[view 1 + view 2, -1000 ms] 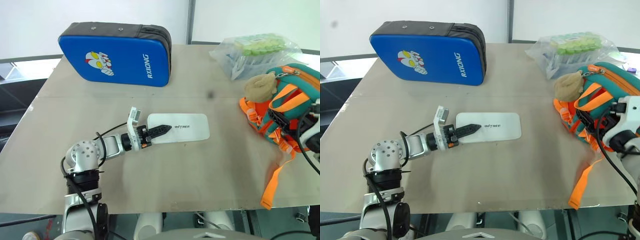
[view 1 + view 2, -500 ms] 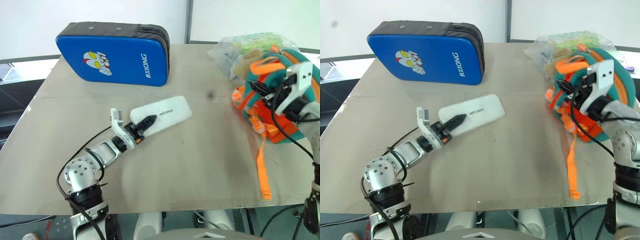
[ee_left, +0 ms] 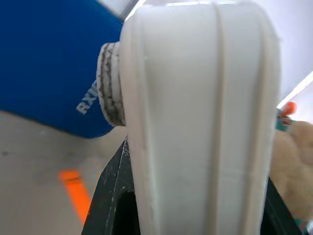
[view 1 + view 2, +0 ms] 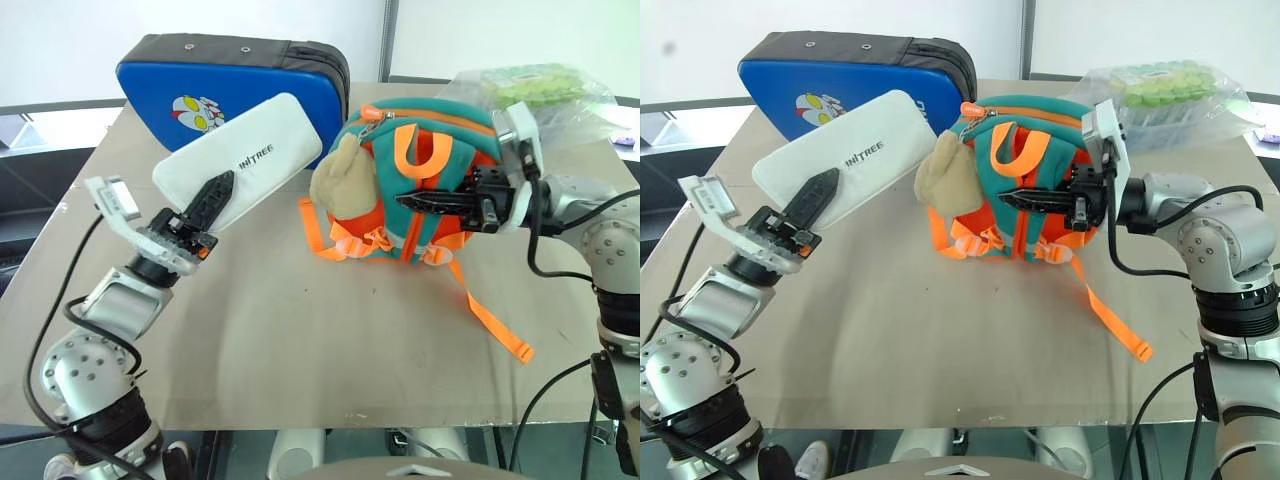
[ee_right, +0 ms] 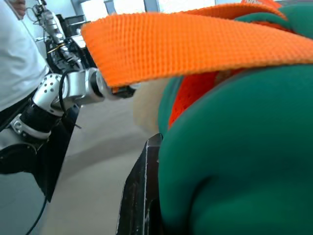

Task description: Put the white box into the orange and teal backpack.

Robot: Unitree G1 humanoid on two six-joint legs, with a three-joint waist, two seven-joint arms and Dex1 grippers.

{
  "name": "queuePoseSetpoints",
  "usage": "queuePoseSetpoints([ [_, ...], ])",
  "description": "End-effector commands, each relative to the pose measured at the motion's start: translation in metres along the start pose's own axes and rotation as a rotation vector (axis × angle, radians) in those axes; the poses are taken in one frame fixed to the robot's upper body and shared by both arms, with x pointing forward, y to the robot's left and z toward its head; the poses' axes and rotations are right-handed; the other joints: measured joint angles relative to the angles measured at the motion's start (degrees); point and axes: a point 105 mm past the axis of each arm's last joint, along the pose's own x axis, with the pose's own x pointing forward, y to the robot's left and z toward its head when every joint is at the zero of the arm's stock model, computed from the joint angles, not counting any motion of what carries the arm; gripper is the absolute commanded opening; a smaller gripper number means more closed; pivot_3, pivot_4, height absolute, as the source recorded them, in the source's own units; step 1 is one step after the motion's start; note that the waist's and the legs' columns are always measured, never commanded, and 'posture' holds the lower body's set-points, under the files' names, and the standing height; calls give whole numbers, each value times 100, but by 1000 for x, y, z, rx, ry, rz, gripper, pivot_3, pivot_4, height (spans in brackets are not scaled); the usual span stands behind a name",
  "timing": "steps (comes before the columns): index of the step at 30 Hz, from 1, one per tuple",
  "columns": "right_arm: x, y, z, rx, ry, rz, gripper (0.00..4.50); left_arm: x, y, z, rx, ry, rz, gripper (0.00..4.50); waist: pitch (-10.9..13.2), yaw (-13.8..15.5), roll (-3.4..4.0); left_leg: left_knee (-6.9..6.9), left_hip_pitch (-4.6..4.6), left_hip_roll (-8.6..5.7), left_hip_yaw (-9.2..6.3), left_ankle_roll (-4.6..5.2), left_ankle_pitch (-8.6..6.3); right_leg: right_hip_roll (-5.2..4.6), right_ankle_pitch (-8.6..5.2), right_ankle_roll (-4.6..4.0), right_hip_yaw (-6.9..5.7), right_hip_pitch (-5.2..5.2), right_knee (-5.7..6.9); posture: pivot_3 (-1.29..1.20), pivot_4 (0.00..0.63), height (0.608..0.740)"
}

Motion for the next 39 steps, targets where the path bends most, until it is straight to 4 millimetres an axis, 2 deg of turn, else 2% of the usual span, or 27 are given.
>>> queuePoseSetpoints([
  [1,1,3,-6,-28,21,22,44,3,-31,6,80,-9,-153,1032,3,26,5,0,2,-1,0,0,0,0,0,-1,1,2,0,0,150,740],
  [5,1,3,-6,-15,18,39,44,6,-51,-8,181,79,-279,1032,4,41,5,3,17,1,-2,-1,1,8,-1,-4,4,2,22,0,150,740],
  [9,-3,4,-2,-6,10,57,44,10,-61,-24,317,206,-420,1032,4,73,6,4,21,3,-7,-1,1,14,-8,-15,1,2,35,0,150,740],
  [18,-16,-12,15,77,-98,-24,44,11,-65,-20,442,279,-583,1032,8,63,5,6,14,3,-1,-1,1,13,-1,-2,5,1,24,0,150,740],
  [21,-22,-13,27,89,-160,-29,44,11,-63,-19,487,330,-635,1032,11,62,8,4,14,6,-1,-1,1,16,-2,-2,3,0,25,0,150,740],
  [25,-21,-9,32,84,-173,-15,44,15,-66,-21,507,372,-690,1032,13,59,13,4,14,7,0,-1,1,18,-1,-1,5,-1,26,0,150,740],
  [30,-11,7,37,79,-188,54,44,23,-77,-44,552,469,-783,1032,14,66,14,4,12,7,-1,-1,1,17,-1,1,4,-1,26,0,150,740],
  [34,-5,20,37,79,-185,100,44,45,-82,-71,575,545,-792,1032,15,72,15,4,12,7,-2,-1,1,18,-1,1,4,-1,28,0,150,740],
  [39,-1,30,34,81,-165,124,44,90,-91,-109,648,625,-749,1032,17,94,13,13,8,3,-5,0,1,18,0,3,2,0,35,0,150,740],
])
